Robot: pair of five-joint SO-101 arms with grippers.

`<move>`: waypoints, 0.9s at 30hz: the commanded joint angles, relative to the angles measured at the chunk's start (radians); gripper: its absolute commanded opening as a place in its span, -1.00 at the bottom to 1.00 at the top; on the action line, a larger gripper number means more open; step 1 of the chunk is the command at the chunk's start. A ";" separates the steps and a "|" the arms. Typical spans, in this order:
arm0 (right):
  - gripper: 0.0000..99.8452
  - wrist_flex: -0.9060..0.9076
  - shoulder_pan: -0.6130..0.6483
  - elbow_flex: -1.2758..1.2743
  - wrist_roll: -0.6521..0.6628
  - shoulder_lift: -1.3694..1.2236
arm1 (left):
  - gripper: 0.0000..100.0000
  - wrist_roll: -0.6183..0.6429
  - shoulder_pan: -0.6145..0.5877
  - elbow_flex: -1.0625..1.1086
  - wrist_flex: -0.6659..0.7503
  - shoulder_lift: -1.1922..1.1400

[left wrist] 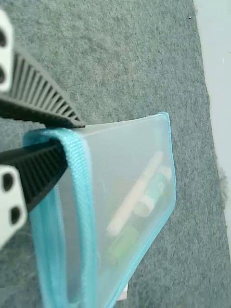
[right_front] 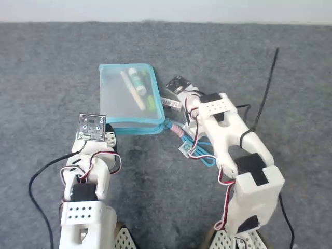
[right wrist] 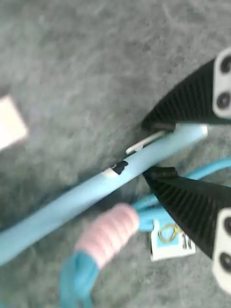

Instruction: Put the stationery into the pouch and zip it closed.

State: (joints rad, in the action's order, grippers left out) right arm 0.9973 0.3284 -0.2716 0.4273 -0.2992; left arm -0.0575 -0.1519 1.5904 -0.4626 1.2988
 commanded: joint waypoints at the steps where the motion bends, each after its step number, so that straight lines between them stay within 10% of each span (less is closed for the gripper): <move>1: -1.00 0.019 -0.067 0.046 -0.064 0.018 | -0.98 -0.009 0.005 -0.019 0.038 -0.006; 13: -0.99 0.194 -0.424 0.044 -0.229 0.028 | -0.98 -0.009 0.003 -0.018 0.038 -0.006; 27: -0.84 0.119 -0.357 -0.252 -0.249 0.542 | -0.98 -0.044 0.003 -0.015 0.040 -0.005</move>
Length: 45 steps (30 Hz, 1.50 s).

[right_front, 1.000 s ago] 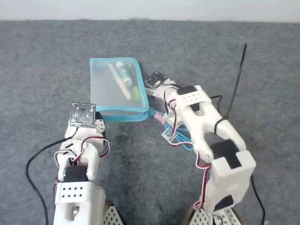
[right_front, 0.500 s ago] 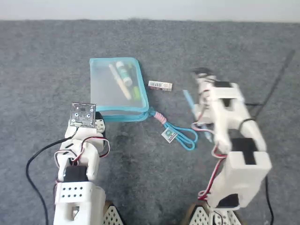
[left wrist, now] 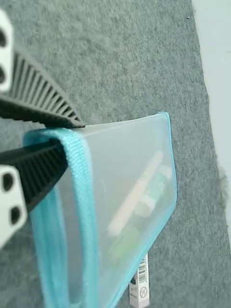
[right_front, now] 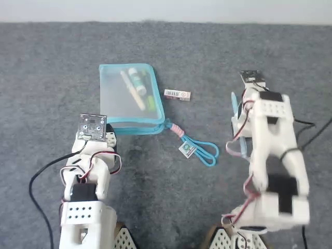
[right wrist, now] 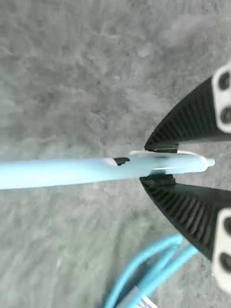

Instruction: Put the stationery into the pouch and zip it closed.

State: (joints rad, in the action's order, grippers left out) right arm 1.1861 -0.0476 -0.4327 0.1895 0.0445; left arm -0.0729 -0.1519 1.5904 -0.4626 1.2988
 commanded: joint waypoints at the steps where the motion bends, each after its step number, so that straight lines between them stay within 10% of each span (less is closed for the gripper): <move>1: -0.79 -0.094 0.031 -0.137 -0.011 0.236 | -0.98 -0.029 0.005 -0.015 0.040 -0.005; 26: -0.64 -0.255 0.071 -0.216 0.094 -0.059 | -0.98 -0.031 0.003 -0.015 0.037 -0.005; 33: -0.99 -0.255 0.067 -0.219 0.094 -0.064 | -0.98 -0.032 0.003 -0.015 0.037 -0.005; 45: -0.99 -0.068 -0.019 -0.170 0.083 0.143 | -0.98 -0.034 0.003 -0.015 0.038 -0.005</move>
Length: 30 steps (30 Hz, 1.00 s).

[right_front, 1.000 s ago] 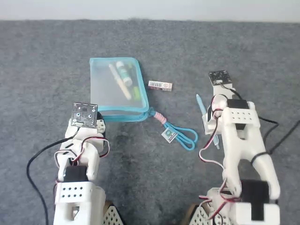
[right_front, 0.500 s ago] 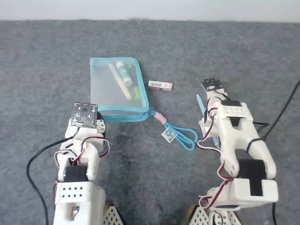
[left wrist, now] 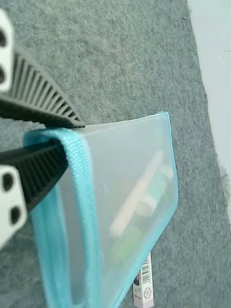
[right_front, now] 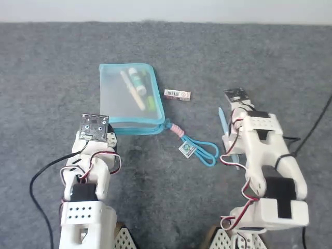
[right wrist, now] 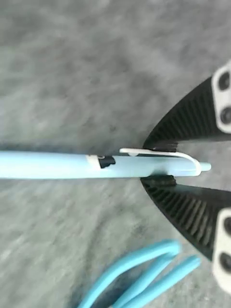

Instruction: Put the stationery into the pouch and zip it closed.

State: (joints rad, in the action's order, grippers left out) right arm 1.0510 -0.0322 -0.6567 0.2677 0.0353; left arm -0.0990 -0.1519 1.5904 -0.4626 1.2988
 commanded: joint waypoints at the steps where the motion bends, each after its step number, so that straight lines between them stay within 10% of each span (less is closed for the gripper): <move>1: -0.99 0.087 -0.036 0.048 0.005 0.205 | -0.98 -0.008 0.005 -0.015 0.038 -0.005; 7: -0.99 0.182 0.030 -0.020 0.025 0.512 | -0.98 -0.008 0.006 -0.013 0.038 -0.005; 16: -0.99 0.410 0.483 -0.021 0.227 0.780 | -0.98 -0.008 0.009 -0.010 0.038 -0.005; 30: -0.99 0.381 0.717 -0.003 0.176 0.642 | -0.98 -0.008 0.012 -0.005 0.037 -0.005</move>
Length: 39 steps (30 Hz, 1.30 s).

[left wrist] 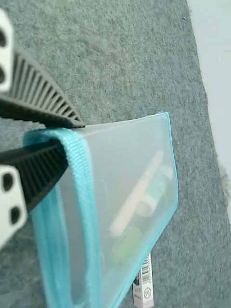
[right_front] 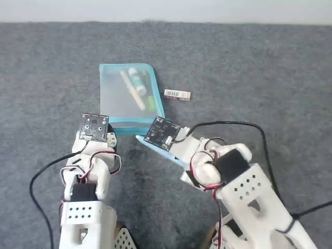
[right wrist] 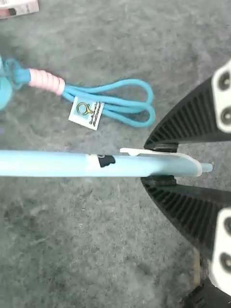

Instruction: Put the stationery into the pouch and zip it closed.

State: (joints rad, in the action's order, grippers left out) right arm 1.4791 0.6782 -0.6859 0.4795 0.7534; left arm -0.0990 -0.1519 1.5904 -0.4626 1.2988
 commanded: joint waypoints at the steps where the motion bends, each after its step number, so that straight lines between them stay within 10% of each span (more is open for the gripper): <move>1: -0.99 -0.064 0.007 0.038 -0.048 -0.108 | -0.98 -0.008 0.012 -0.005 0.037 -0.005; 17: -0.99 -0.124 -0.036 0.482 -0.195 -0.616 | -0.98 -0.008 0.026 -0.002 0.037 -0.005; 39: -0.97 0.317 -0.035 1.568 -0.419 -1.365 | -0.98 -0.066 0.278 0.002 -0.051 -0.005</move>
State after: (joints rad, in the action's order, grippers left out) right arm 1.7568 0.6444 0.7012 0.1020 -0.5999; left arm -0.1496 0.0951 1.6088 -0.5071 1.2988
